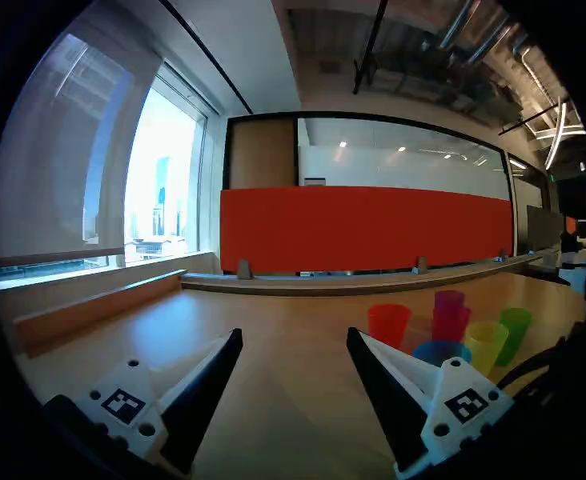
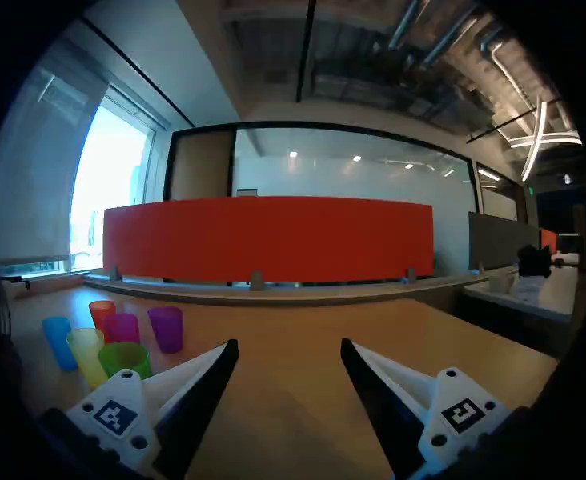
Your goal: Pour water
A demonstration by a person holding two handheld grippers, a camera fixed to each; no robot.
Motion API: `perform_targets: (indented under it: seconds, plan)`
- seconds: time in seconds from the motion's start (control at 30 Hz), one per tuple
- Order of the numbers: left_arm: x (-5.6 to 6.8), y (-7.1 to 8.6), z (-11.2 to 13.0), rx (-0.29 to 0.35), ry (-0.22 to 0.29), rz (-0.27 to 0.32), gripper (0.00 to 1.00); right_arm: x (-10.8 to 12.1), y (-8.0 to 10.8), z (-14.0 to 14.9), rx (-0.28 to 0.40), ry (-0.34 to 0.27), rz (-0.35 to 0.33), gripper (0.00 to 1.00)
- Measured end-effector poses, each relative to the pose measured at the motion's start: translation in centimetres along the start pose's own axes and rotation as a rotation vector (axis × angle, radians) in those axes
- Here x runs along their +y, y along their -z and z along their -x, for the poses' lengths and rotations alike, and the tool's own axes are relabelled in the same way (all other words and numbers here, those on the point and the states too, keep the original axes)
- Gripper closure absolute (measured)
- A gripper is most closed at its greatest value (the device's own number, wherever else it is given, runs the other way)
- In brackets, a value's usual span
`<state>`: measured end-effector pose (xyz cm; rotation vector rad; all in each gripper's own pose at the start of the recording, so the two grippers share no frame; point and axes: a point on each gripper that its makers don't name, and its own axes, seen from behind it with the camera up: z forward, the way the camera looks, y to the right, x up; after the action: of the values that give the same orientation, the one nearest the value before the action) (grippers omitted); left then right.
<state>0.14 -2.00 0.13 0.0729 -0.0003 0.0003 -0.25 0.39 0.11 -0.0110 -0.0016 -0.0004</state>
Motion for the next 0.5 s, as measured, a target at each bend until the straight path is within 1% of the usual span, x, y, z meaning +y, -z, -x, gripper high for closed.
perform_targets:
  seconds: [0.5]
  plan:
    - [0.2,-0.02,0.02,0.0,-0.002,0.003,0.03,-0.04,0.03,0.02,0.0,0.0,0.0,0.01]
